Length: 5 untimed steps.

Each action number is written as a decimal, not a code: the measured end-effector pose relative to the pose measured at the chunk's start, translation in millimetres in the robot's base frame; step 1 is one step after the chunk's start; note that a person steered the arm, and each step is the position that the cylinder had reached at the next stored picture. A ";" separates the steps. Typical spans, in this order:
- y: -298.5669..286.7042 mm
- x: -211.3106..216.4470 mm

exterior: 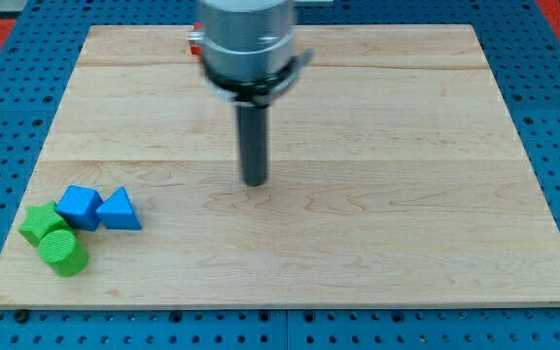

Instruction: Move your arm to the top left of the board

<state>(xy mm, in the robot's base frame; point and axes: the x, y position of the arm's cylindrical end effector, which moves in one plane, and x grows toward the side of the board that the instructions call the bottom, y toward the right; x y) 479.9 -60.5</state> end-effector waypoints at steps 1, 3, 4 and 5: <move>-77.6 0.4; -75.3 -117.1; -83.9 -160.6; -112.4 -210.3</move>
<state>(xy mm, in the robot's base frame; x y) 269.6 -172.9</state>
